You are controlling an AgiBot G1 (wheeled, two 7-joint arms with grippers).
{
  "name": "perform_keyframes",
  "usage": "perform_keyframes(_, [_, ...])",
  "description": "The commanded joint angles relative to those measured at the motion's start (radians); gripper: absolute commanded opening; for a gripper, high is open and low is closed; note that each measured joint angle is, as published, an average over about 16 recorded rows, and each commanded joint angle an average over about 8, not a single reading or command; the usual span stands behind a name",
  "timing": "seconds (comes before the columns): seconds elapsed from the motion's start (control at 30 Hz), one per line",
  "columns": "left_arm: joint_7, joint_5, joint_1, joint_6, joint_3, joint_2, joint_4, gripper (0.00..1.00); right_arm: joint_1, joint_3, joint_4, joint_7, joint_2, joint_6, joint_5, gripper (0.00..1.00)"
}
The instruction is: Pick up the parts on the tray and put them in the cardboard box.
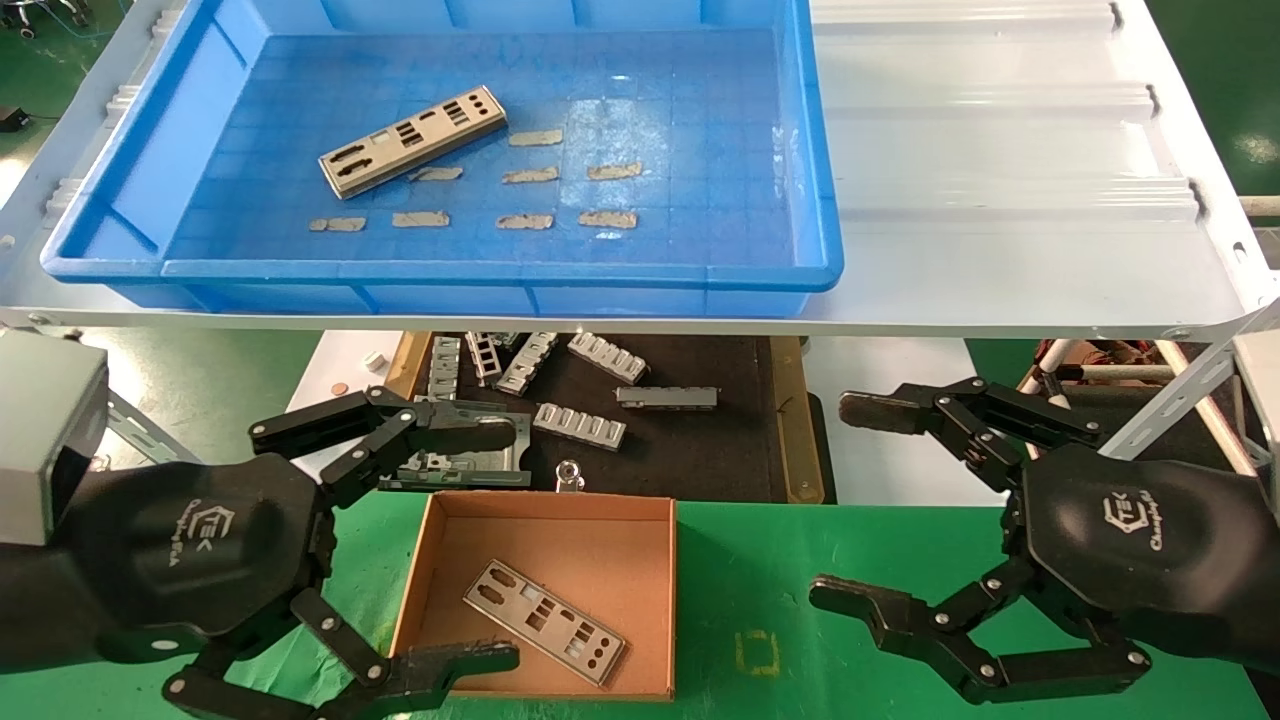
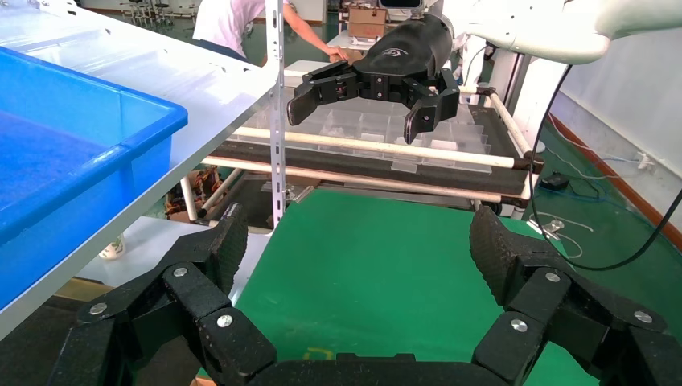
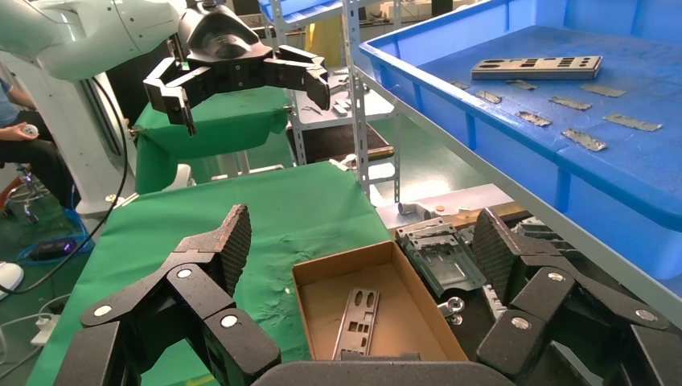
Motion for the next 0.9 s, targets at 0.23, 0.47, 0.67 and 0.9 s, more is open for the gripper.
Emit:
perform_keyframes(0.23, [0.000, 0.000, 0.000, 0.000, 0.000, 0.000, 0.000, 1.00, 0.000, 0.000, 0.000, 0.000, 0.000, 0.000, 0.000, 1.00])
perform_keyframes(0.47, [0.000, 0.000, 0.000, 0.000, 0.000, 0.000, 0.000, 1.00, 0.000, 0.000, 0.000, 0.000, 0.000, 0.000, 0.000, 1.00])
perform_keyframes(0.67, [0.000, 0.000, 0.000, 0.000, 0.000, 0.000, 0.000, 1.00, 0.000, 0.000, 0.000, 0.000, 0.000, 0.000, 0.000, 1.00])
perform_keyframes(0.9, [0.000, 0.000, 0.000, 0.000, 0.000, 0.000, 0.000, 1.00, 0.000, 0.000, 0.000, 0.000, 0.000, 0.000, 0.000, 1.00])
